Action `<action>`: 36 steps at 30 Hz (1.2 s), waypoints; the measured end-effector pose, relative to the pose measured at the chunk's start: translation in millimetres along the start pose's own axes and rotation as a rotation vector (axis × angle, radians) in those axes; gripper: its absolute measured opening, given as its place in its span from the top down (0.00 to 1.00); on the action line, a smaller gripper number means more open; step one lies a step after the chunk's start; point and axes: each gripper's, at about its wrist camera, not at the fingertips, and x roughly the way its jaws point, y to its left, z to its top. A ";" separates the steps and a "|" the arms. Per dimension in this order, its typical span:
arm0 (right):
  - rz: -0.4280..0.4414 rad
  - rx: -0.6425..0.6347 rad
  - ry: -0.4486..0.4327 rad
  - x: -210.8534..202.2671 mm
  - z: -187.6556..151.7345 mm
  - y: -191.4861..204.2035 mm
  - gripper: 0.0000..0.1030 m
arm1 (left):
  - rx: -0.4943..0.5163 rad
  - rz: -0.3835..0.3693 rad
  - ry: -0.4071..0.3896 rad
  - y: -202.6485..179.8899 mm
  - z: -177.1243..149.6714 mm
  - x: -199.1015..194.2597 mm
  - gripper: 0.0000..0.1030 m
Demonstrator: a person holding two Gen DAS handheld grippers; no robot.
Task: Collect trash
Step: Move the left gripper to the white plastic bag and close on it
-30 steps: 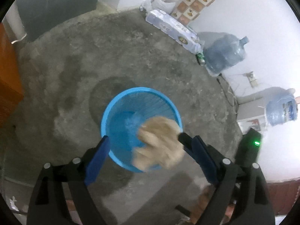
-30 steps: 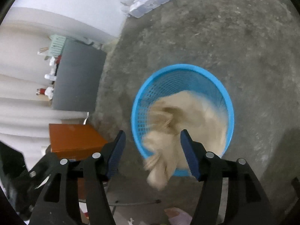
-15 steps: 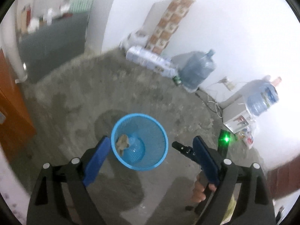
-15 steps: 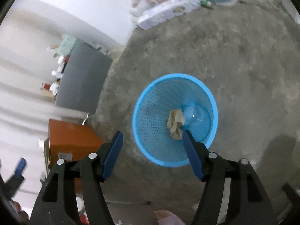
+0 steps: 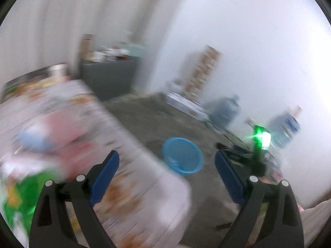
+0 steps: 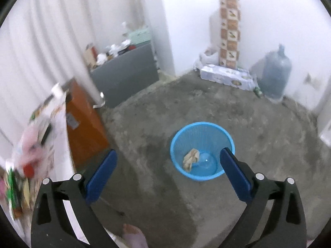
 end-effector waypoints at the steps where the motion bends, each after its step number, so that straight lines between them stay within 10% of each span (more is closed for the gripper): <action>1: 0.001 -0.020 -0.010 -3.8 -4.1 6.2 0.07 | -0.039 0.050 -0.030 14.8 -14.1 -22.7 0.11; 12: 0.370 -0.322 -0.109 -55.3 -15.5 154.2 0.07 | -0.297 0.478 -0.173 111.0 -152.3 -162.7 0.05; 22: 0.733 -0.326 0.139 -63.0 -24.5 236.8 0.07 | -0.268 0.517 -0.101 141.2 -174.8 -122.2 0.05; 36: 0.769 -0.214 0.290 -53.7 -23.9 251.9 0.09 | -0.130 0.626 0.039 161.8 -190.9 -67.0 0.06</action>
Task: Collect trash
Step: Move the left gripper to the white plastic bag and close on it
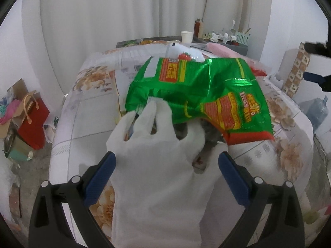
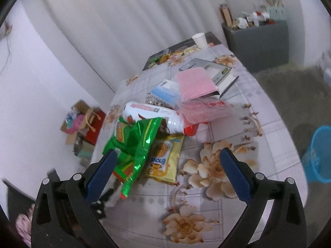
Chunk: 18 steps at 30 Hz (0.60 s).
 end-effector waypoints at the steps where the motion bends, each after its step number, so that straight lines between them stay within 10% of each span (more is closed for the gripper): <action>1: 0.012 0.026 0.005 2.6 3.0 -4.2 0.09 | -0.001 0.000 0.002 -0.2 -0.9 0.3 0.06; 18: 0.223 0.666 0.119 94.0 25.3 -101.5 0.37 | -0.071 -0.017 0.040 17.1 -16.0 0.1 0.33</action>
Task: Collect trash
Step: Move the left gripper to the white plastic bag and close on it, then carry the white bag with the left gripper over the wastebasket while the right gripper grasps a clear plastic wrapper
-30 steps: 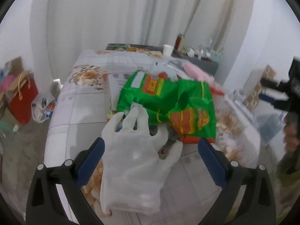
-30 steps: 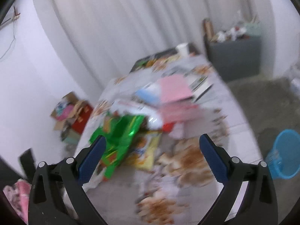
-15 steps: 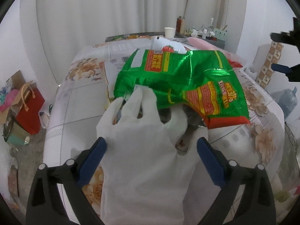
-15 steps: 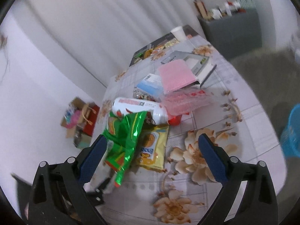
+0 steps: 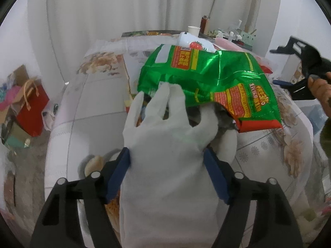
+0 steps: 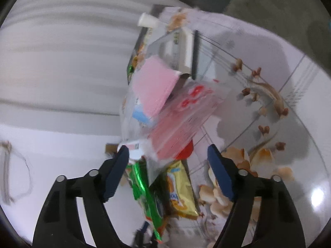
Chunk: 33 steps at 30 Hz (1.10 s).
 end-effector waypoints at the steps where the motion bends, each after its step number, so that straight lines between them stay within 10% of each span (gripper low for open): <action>1: 0.013 0.030 0.005 4.5 2.7 -4.6 0.39 | -0.008 -0.002 0.003 1.1 -1.4 -0.3 0.34; 15: 0.152 0.203 0.025 9.1 5.4 -37.8 0.89 | -0.048 -0.025 0.010 12.5 -9.4 -9.6 0.55; 33: 0.245 0.258 0.018 -23.0 -9.9 -69.4 0.99 | -0.119 -0.056 0.009 27.2 -17.1 -25.2 0.93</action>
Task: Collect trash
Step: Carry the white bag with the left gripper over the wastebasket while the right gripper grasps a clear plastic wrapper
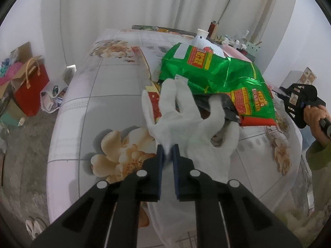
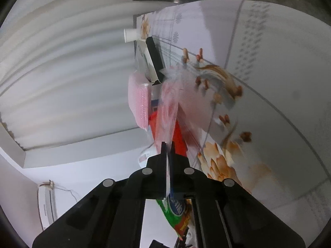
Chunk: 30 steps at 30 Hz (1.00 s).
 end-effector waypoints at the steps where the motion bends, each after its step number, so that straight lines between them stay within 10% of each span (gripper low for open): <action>1: 0.002 0.000 -0.001 -1.1 -0.3 -1.6 0.99 | 0.006 0.000 -0.004 -1.1 -0.4 -2.5 0.94; 30: 0.115 -0.043 0.027 -40.8 -32.2 1.7 1.00 | 0.102 -0.062 -0.230 -38.0 13.8 -99.2 0.97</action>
